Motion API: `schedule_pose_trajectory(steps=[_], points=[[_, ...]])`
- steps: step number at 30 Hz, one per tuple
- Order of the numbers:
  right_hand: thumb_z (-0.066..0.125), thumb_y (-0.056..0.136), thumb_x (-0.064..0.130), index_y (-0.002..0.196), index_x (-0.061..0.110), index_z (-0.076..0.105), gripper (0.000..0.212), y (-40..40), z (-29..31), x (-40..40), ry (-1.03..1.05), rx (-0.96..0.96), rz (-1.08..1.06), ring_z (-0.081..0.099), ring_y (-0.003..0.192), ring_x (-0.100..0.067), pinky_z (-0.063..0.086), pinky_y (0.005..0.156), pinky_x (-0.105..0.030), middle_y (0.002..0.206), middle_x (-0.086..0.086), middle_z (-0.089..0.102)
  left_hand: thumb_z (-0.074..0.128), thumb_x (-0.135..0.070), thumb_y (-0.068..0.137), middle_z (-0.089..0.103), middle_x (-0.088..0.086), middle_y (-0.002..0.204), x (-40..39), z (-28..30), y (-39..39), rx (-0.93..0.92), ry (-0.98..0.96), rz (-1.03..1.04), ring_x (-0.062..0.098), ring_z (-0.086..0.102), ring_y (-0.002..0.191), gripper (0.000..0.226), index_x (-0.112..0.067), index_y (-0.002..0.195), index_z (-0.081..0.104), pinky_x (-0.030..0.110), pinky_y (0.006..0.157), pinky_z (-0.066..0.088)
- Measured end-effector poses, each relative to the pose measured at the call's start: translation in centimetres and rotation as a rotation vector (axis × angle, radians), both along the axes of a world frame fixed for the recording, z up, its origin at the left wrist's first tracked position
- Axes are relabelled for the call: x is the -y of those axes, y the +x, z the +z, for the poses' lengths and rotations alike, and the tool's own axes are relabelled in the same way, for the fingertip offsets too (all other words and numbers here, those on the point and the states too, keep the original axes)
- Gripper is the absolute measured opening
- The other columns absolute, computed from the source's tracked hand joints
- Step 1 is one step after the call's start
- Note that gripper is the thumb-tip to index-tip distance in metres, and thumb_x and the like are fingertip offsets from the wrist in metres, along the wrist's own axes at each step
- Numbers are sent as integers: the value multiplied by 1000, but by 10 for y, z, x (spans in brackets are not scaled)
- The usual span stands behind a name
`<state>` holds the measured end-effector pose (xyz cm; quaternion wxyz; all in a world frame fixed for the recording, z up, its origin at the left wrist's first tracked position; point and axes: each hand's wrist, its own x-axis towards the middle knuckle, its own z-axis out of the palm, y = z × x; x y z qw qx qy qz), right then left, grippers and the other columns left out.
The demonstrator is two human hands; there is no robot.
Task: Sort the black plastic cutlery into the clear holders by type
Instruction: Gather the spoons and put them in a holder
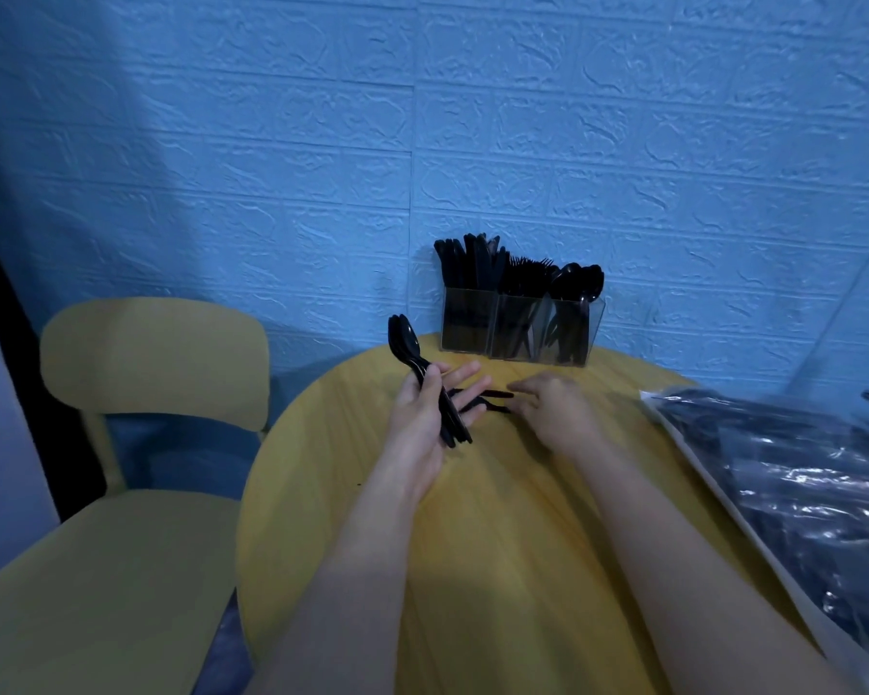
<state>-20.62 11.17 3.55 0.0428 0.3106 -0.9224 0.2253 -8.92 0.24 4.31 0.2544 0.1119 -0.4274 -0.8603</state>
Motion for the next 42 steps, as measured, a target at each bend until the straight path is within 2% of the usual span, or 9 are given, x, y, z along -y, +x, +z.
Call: schedule_pose_trajectory(steps=[2,12,16,19,22,29,35,39,42], points=[[54,95,32,127,21,60,35,-1,-4,7,108,-84,55,50,112,-24,41,96,-36,121,-6,58,37,-20,102,70,12,106,3,-1,0,-36,9,-4,25,70,94,13,-10,103,46,37,77,58],[45,98,27,113,15,64,27,10,4,2,289,-321,91,58,97,-24,43,72,-31,107,-5,60,38,-14,103,72,11,89,6,1,0,11,77,15,23,72,77,10,-11,95,45,33,66,59],[53,93,23,104,14,66,19,4,7,0,171,-134,23,59,86,-19,52,73,-31,99,-4,61,37,-14,103,72,13,88,13,1,3,11,105,60,24,72,77,12,-8,100,47,35,70,59],[60,90,19,90,17,65,6,4,16,2,-162,85,-41,56,76,-9,46,61,-18,91,0,65,35,-15,103,70,14,95,17,1,5,3,101,65,25,71,79,16,-7,102,48,36,75,57],[64,89,19,94,17,70,9,15,38,7,-491,310,48,55,75,-3,40,60,-10,83,8,65,32,-16,104,68,16,105,16,1,7,21,41,18,25,70,86,20,-7,104,49,39,82,55],[64,88,6,94,0,70,10,47,53,21,-557,540,257,52,42,6,34,43,-6,54,8,62,38,-18,102,70,10,103,11,1,9,92,-111,-17,22,68,91,21,-9,110,56,39,83,55],[69,84,9,84,11,71,3,49,44,33,-596,472,223,64,63,-9,52,72,-25,73,-1,68,35,-17,103,67,6,103,9,3,11,56,-164,-42,13,71,82,21,-15,112,54,35,73,59],[68,86,12,88,15,73,7,57,41,41,-574,312,207,59,54,6,42,49,-6,78,5,66,36,-18,103,66,9,108,10,3,13,47,-225,-54,13,70,83,27,-7,124,51,38,79,58],[68,86,19,88,18,74,7,55,39,42,-587,217,181,63,70,-1,45,61,-7,82,8,68,35,-16,103,66,11,110,13,6,14,43,-212,-2,18,70,83,22,-8,114,53,41,81,55]])
